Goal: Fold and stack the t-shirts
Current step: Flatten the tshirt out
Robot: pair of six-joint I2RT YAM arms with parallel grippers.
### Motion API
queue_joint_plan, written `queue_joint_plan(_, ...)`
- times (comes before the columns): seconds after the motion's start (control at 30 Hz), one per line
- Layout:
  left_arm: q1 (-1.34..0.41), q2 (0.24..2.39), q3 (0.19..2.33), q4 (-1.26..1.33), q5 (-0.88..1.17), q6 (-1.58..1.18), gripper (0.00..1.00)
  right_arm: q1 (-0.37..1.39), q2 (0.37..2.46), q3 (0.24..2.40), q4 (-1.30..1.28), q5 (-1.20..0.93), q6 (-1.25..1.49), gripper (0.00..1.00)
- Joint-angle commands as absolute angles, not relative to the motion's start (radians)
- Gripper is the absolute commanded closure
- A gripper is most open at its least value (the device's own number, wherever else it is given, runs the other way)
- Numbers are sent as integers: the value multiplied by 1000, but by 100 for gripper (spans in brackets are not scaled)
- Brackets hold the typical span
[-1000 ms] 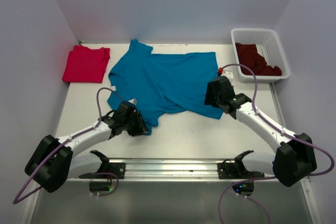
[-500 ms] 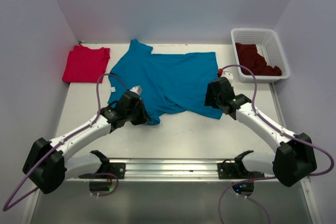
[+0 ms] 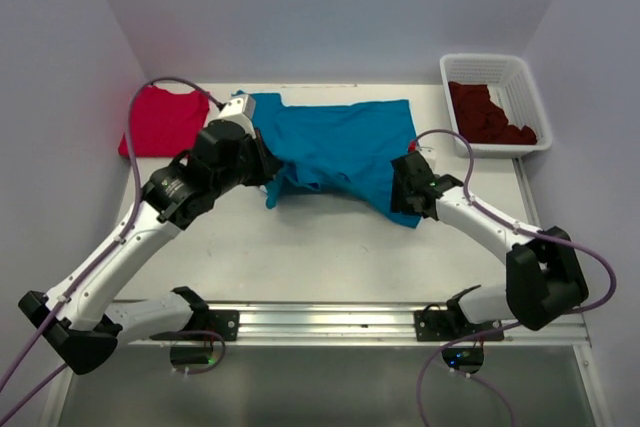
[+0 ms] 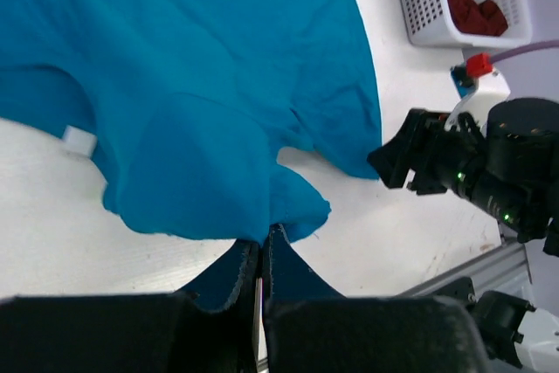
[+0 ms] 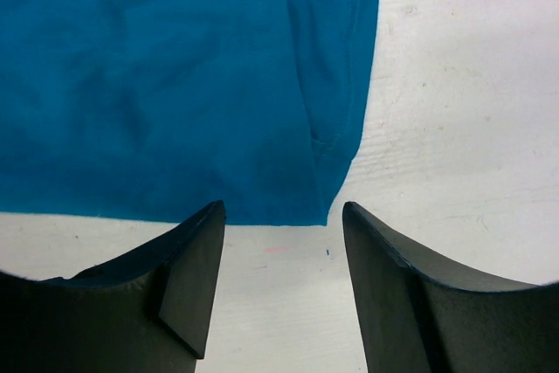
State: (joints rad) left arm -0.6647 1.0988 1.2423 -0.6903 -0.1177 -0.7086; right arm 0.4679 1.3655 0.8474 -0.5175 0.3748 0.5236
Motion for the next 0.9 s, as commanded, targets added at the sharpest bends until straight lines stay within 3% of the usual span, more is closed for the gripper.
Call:
queue_joint_plan(0.0,-672,1103,1331,-790,-221,-641,100,474,1384,890,-551,411,561,41)
queue_joint_plan(0.43,-672,1091,1395,-856,-304,-609,100,474,1439,897,-514,358,594,54)
queue_joint_plan(0.67,-672,1080,1341,-825,-276,-618,100,488,1422,755,-293,-91,637,57)
queue_joint_plan(0.87,-672,1074,1304,-807,-267,-626,100,491,1385,698,-256,-155,670,57)
